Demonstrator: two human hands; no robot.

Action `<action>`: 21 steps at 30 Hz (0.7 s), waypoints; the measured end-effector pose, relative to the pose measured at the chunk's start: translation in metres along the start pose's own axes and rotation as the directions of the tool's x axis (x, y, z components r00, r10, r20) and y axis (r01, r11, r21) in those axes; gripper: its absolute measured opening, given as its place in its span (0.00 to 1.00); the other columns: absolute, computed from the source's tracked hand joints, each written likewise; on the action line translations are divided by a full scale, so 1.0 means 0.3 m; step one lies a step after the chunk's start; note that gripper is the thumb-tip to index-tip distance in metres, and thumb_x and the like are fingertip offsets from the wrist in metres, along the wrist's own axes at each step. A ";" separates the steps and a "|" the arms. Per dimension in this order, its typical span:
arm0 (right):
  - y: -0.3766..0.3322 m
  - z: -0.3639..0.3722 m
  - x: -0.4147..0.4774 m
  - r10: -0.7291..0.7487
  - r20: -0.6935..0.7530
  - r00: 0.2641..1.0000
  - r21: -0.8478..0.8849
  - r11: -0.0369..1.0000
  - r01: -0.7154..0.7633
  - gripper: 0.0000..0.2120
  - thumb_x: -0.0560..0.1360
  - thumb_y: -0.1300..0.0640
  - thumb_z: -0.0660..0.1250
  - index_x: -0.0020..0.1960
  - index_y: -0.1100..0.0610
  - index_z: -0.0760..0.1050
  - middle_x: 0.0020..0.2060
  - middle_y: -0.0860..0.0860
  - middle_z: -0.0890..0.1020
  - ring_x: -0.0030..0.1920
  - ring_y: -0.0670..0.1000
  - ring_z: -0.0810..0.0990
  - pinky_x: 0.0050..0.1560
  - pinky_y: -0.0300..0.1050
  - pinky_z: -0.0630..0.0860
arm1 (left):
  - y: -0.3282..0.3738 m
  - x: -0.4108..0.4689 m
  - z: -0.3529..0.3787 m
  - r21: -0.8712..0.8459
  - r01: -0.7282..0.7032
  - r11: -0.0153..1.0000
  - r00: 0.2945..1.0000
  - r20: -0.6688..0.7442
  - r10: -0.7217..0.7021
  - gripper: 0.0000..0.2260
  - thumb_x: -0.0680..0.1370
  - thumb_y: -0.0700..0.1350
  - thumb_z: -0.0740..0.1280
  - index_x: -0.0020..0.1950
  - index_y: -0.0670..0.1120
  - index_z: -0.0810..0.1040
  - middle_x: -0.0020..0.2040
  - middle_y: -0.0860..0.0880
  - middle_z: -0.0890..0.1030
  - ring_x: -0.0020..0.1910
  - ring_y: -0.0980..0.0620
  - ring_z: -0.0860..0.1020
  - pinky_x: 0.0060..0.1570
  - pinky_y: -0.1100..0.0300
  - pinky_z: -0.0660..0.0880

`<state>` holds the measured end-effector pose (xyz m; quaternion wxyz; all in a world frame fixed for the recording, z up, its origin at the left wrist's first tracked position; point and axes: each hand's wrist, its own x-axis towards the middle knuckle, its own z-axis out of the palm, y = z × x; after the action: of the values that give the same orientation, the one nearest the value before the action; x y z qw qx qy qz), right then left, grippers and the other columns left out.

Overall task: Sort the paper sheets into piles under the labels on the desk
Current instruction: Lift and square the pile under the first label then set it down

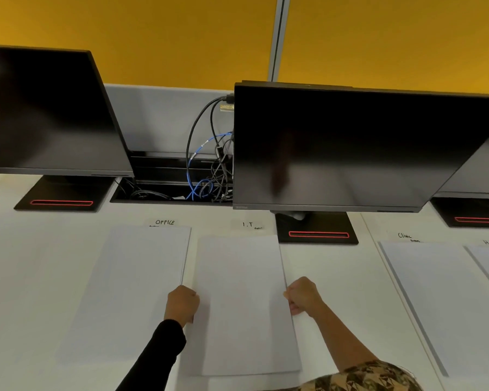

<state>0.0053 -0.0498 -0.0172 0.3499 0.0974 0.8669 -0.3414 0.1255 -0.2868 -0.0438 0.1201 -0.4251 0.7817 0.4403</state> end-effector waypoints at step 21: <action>-0.009 0.035 0.060 -0.017 -0.222 0.975 0.066 0.997 0.032 0.07 0.70 0.64 0.72 0.45 0.67 0.79 0.42 0.62 0.84 0.42 0.60 0.84 0.48 0.52 0.82 | 0.028 0.032 0.015 -0.001 -0.102 0.995 0.987 -0.126 0.101 0.12 0.75 0.34 0.61 0.31 0.43 0.68 0.34 0.44 0.72 0.31 0.48 0.71 0.33 0.59 0.70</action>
<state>-0.0034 -0.0601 -0.0334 0.2435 0.1360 0.8892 -0.3626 0.1123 -0.2865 -0.0469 0.0464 -0.4123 0.8067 0.4208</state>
